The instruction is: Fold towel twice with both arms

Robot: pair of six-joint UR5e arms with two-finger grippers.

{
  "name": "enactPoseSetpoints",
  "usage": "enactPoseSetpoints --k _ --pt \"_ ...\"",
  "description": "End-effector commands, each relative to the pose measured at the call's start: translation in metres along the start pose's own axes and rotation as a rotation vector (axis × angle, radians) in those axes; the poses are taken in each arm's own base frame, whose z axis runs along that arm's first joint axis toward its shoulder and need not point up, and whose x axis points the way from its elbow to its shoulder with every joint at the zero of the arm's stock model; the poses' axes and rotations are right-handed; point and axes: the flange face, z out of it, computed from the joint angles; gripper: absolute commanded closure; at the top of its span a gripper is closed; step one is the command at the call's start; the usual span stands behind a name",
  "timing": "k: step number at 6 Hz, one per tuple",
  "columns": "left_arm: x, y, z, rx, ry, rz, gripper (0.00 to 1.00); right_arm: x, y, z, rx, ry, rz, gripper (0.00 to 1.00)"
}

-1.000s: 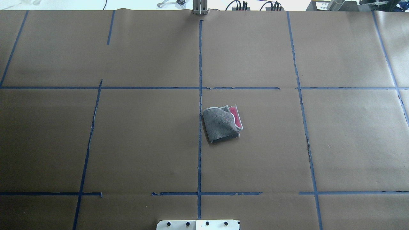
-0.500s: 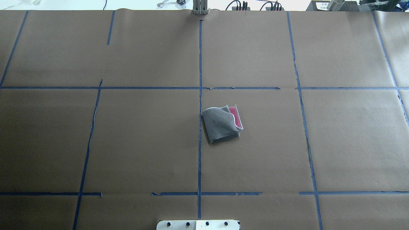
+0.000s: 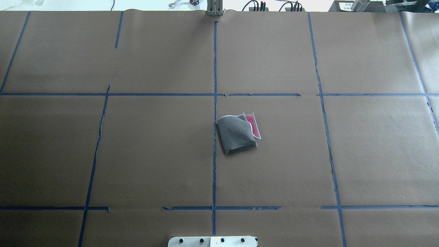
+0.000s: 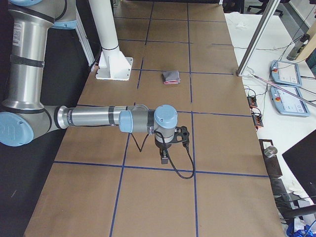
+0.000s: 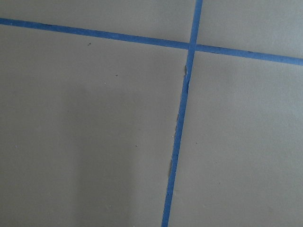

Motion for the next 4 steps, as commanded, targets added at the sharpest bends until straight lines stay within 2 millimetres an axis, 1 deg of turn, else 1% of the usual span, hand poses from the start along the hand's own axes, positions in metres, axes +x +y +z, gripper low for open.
enactPoseSetpoints --k 1,2,3,4 --pt "0.003 0.012 0.008 -0.001 0.085 -0.166 0.00 -0.002 -0.003 -0.001 0.004 -0.001 0.003 0.00" --pt "0.004 0.013 0.006 0.014 0.079 -0.149 0.00 -0.002 -0.017 0.000 0.003 0.000 -0.002 0.00" --pt "0.000 0.005 0.005 0.018 0.062 -0.149 0.00 0.001 -0.022 0.003 0.001 0.000 0.000 0.00" --pt "0.001 0.002 0.004 0.034 0.060 -0.137 0.00 0.003 -0.020 0.005 -0.006 -0.003 0.008 0.00"
